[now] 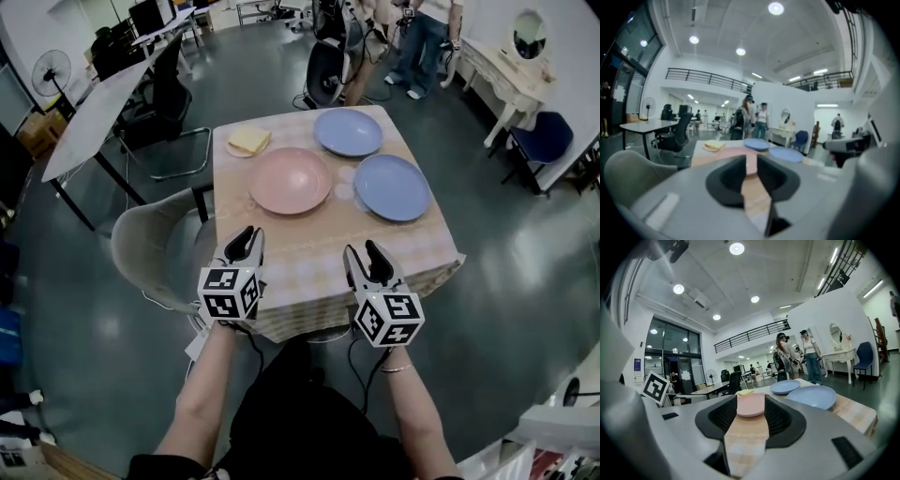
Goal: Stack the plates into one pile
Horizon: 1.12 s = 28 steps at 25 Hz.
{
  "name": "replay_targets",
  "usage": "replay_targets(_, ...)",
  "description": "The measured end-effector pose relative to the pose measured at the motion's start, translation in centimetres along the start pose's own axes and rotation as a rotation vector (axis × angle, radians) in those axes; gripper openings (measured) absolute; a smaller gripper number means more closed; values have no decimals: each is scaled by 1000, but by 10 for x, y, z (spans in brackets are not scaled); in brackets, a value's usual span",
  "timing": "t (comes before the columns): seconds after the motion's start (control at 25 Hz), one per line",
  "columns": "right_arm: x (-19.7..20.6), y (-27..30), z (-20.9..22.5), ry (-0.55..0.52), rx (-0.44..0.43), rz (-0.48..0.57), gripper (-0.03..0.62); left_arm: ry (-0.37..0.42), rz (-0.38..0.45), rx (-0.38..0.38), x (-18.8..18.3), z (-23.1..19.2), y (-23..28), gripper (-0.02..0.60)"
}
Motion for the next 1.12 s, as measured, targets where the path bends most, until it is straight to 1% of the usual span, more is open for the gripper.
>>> replay_targets(0.24,2,55,-1,30,-30,-51,189,-43,-26,-18,3,-41,30,113)
replay_targets(0.36,4,88,-1,41,-29,-86,201,-75,-42,-25,3,-65,46,136)
replay_targets(0.44,4,112,-2,56,-22,-105,206,-96,-50,-23,2,-83,57,156)
replay_targets(0.72,5,181,-2,69,22,-166,215,-143,-82,-12,1,-139,97,187)
replay_targets(0.92,5,217,1,71,64,-211,222,-174,-111,0,1,-166,129,187)
replay_targets(1.12,11,243,2,67,88,-258,227,-181,-138,3,4,-181,154,189)
Point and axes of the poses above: the fingertips, and each gripper's own axes: y forward along the fingers, z to its right, x out of its underside, the point moved 8 cm from there along -y, backward along the fingers, and after that the axes turned 11 degrees about x, right-handed, at the moved point
